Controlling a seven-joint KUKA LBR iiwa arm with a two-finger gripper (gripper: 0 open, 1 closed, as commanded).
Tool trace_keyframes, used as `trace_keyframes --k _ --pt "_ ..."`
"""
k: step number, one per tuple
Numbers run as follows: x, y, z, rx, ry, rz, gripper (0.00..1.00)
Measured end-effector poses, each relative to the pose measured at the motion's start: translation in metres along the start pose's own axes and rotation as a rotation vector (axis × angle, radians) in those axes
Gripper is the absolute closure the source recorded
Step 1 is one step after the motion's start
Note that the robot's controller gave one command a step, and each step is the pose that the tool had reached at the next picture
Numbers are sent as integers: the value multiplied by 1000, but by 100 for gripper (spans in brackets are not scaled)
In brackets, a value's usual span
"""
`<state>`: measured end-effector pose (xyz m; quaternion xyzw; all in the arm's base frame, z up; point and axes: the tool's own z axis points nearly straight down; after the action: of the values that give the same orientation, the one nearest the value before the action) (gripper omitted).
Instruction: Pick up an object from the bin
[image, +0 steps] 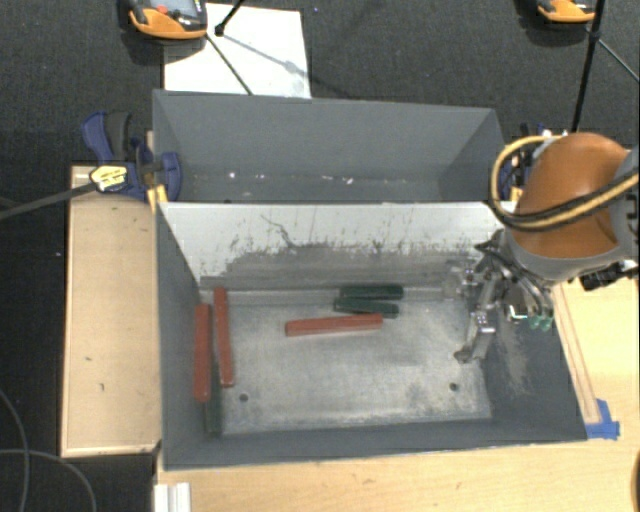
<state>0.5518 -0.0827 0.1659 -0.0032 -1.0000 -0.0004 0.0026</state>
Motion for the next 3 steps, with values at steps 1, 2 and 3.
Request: trace_keyframes --k 1,2,3 --pt "-2 0 -4 1 -8 -2 0" --pt "-2 47 24 2 -11 47 0" --pt "-13 82 41 -3 -7 -4 0"
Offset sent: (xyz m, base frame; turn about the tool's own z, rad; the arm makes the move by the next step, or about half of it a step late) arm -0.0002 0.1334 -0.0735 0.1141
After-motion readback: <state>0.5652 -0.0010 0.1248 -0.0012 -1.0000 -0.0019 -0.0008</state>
